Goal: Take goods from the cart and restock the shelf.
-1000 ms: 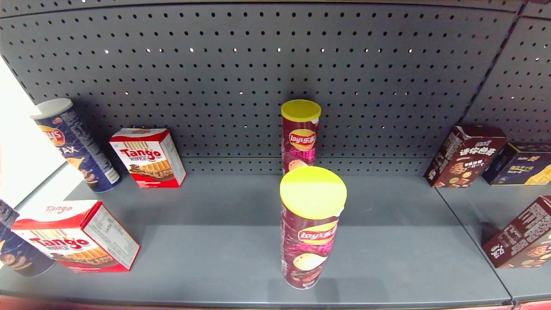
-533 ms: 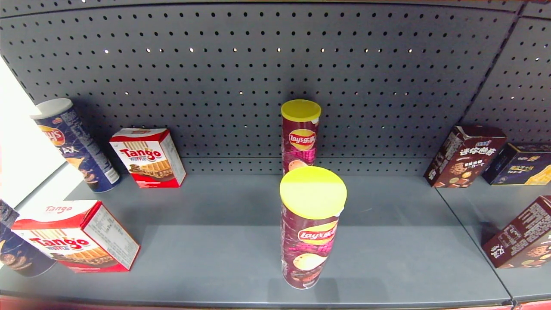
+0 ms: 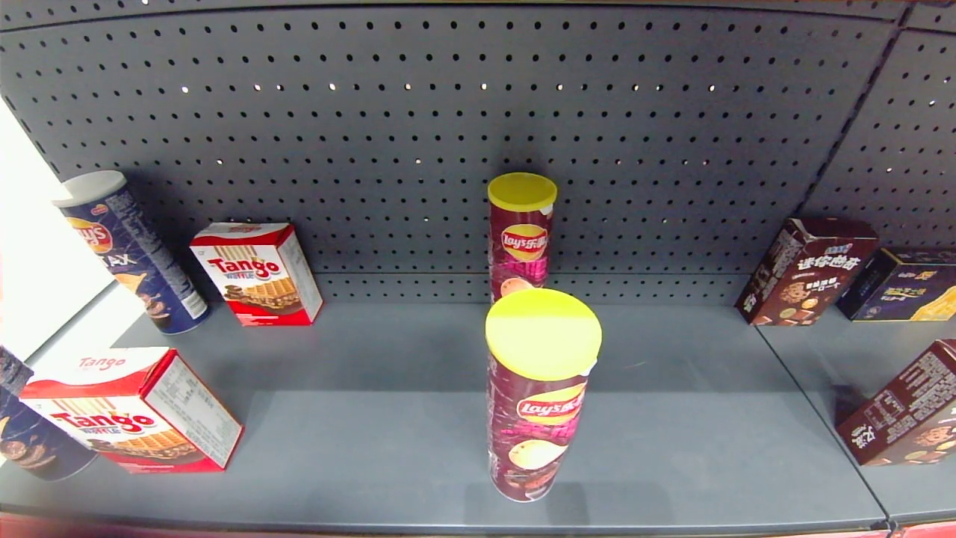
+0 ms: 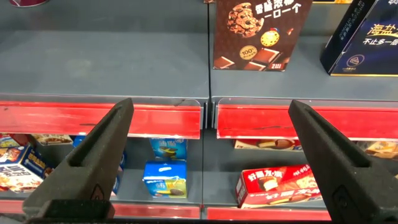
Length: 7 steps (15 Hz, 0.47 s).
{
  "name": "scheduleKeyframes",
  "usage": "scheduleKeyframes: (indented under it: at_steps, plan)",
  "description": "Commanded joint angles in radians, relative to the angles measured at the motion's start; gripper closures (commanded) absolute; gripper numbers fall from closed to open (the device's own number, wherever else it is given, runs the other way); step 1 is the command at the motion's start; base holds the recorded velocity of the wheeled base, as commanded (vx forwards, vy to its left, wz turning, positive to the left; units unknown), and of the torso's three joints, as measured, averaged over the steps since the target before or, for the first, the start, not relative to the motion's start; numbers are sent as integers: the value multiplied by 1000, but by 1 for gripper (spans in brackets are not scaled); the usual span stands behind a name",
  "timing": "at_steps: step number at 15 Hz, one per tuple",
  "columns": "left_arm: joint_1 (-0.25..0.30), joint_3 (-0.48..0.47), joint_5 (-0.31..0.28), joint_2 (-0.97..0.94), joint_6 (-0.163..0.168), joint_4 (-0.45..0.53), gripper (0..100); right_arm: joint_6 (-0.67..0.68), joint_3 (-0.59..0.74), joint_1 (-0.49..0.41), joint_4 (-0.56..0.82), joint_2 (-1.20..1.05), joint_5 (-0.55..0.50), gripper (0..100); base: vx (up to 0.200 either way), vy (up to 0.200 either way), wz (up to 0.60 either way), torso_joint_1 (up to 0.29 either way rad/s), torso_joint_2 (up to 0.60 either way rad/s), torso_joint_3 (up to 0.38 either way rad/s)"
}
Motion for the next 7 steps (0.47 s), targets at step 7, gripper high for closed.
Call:
scheduleKeyframes:
  at_steps: [7]
  plan:
    - [-1,0,0,1,0,0,0,-1,0,0,0,1,1,0,0,0,0,0,0,0]
